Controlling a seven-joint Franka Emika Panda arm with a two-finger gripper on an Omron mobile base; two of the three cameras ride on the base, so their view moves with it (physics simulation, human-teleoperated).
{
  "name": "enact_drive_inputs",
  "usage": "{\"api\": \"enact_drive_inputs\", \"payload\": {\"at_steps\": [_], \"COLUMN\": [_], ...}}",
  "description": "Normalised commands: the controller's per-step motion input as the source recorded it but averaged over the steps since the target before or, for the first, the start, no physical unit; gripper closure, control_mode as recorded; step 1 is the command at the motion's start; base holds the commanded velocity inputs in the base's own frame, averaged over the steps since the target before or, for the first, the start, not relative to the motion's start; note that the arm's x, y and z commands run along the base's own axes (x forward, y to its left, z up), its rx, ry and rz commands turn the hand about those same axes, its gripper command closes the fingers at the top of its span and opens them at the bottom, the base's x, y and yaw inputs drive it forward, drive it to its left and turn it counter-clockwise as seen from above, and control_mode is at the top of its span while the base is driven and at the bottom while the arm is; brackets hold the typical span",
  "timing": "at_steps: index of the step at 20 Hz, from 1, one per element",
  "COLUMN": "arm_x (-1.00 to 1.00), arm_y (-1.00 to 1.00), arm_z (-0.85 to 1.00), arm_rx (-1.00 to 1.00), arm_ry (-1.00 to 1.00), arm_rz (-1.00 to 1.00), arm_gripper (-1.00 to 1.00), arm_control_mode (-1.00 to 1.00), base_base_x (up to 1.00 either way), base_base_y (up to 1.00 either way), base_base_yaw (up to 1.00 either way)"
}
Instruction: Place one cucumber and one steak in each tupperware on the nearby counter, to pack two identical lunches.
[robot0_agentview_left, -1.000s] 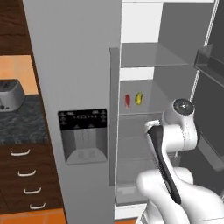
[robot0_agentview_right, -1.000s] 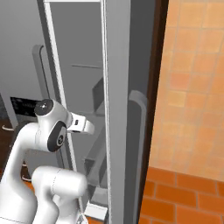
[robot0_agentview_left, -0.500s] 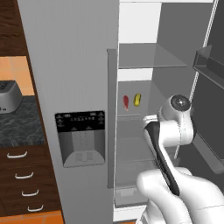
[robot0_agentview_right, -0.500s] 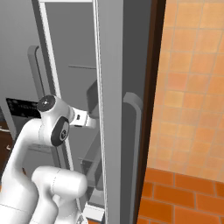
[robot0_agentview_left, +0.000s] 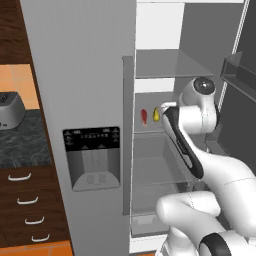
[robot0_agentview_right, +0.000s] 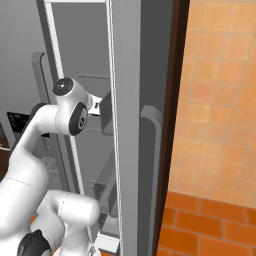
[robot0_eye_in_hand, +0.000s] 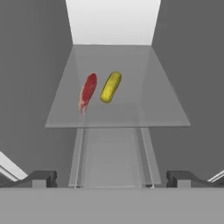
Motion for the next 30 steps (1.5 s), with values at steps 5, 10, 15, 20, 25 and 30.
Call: {"api": "enact_drive_inputs", "payload": {"at_steps": [5,10,15,20,25,30], "arm_x": [0.34,0.41,0.64,0.63,0.41,0.46], "arm_y": [0.00,-0.34,-0.10,0.00,0.00,0.12], "arm_z": [-0.37,-0.47,-0.18,-0.25,-0.49,-0.20], "arm_rx": [0.00,0.01,0.00,0.00,0.00,0.00], "arm_ry": [-0.03,0.00,0.00,0.00,0.00,0.00], "arm_rz": [0.00,0.00,0.00,0.00,0.00,0.00], "arm_gripper": [-1.00,-1.00,-1.00,-1.00,-1.00,-1.00], "arm_control_mode": [-1.00,-1.00,-1.00,-1.00,-1.00,-1.00], "base_base_x": [0.00,0.00,0.00,0.00,0.00,0.00], "base_base_y": [0.00,0.00,0.00,0.00,0.00,0.00], "base_base_yaw": [0.00,0.00,0.00,0.00,0.00,0.00]}}
